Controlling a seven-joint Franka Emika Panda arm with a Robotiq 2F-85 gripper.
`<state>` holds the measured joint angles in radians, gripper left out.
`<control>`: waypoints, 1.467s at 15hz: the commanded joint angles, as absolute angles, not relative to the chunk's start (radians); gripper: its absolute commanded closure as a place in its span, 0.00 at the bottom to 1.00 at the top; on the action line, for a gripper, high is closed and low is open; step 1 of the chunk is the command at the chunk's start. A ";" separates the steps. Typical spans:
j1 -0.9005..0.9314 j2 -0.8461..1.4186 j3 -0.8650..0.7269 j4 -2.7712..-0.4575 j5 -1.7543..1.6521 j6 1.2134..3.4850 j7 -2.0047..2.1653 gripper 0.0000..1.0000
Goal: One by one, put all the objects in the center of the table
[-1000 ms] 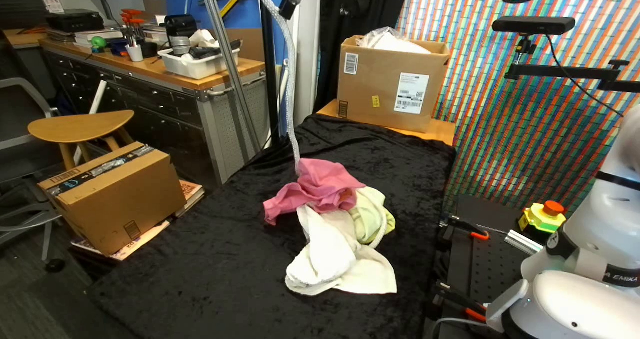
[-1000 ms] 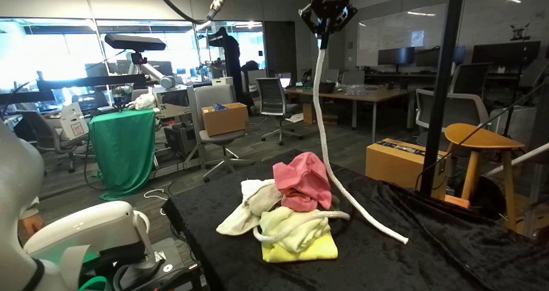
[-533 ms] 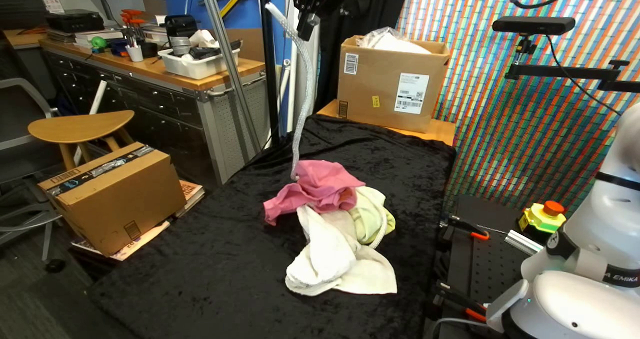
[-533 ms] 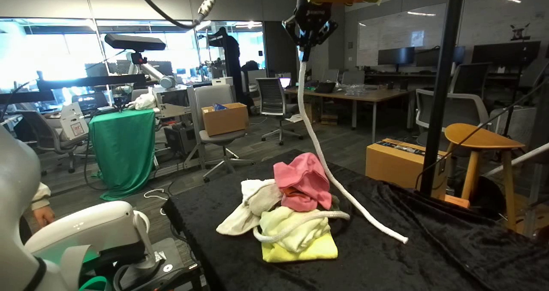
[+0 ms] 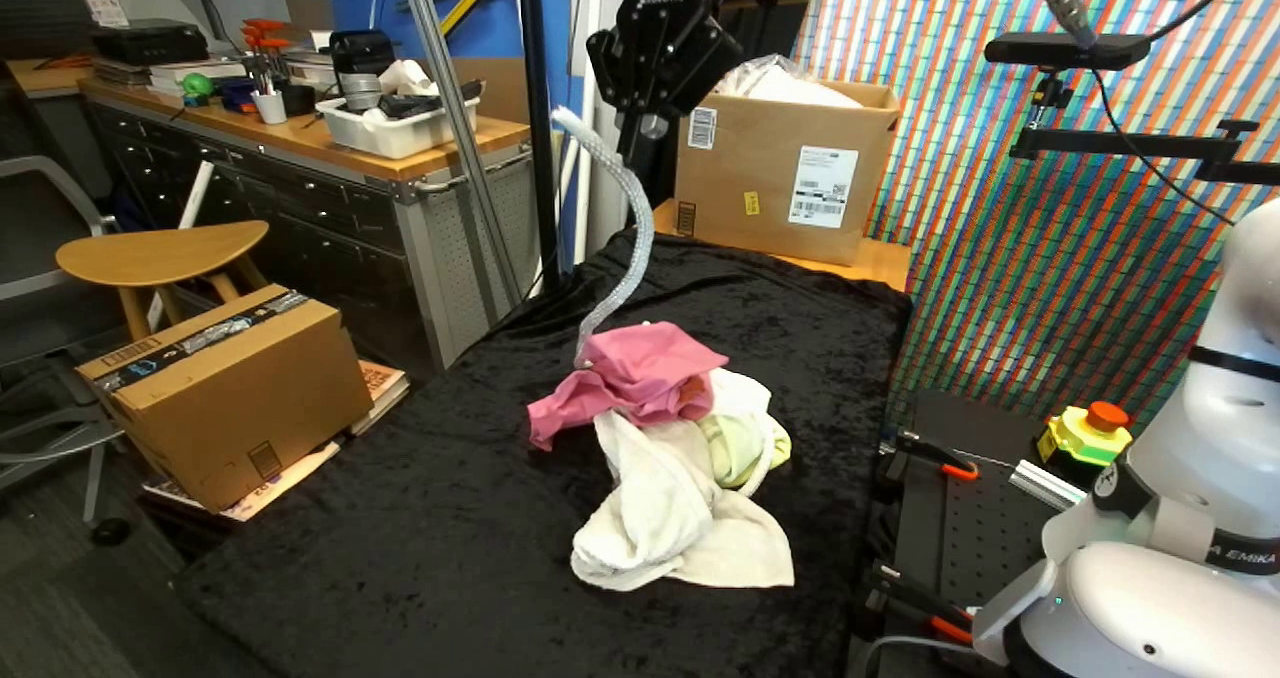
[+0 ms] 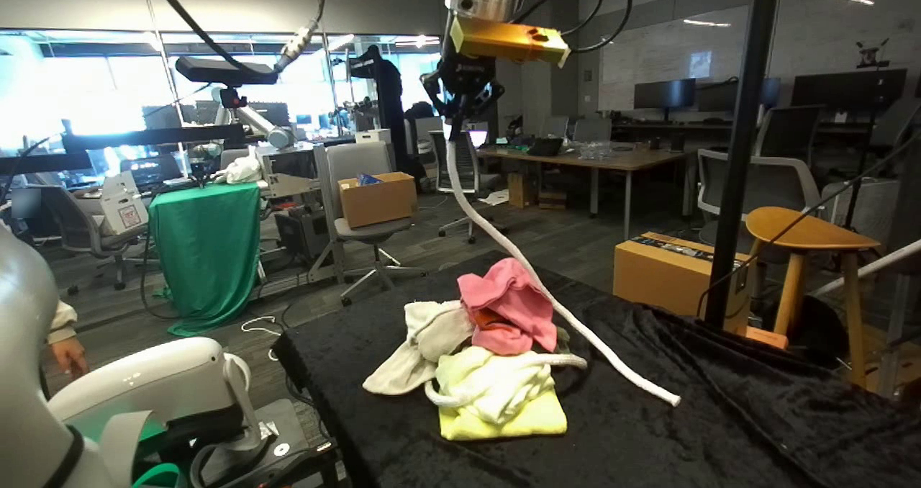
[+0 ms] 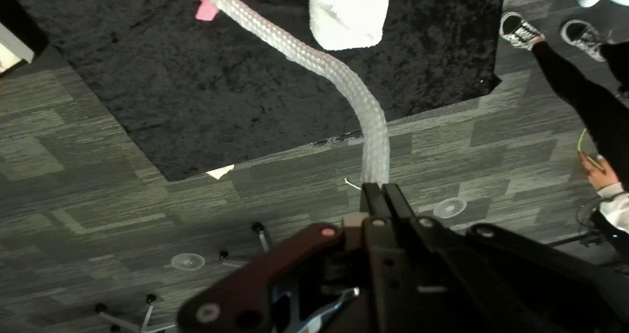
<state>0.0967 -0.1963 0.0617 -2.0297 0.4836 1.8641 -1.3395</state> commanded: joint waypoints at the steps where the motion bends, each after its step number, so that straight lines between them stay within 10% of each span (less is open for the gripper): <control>1: 0.120 -0.255 0.073 -2.144 0.450 1.883 -1.280 0.97; 14: 0.159 -0.241 0.106 -2.533 0.443 2.126 -0.980 0.97; 16: 0.170 -0.232 0.114 -2.543 0.449 2.204 -0.888 0.71; 22: 0.191 -0.230 0.118 -2.563 0.422 2.330 -0.657 0.36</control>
<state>0.1781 -0.2142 0.1166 -2.5421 0.4275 2.2711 -0.7538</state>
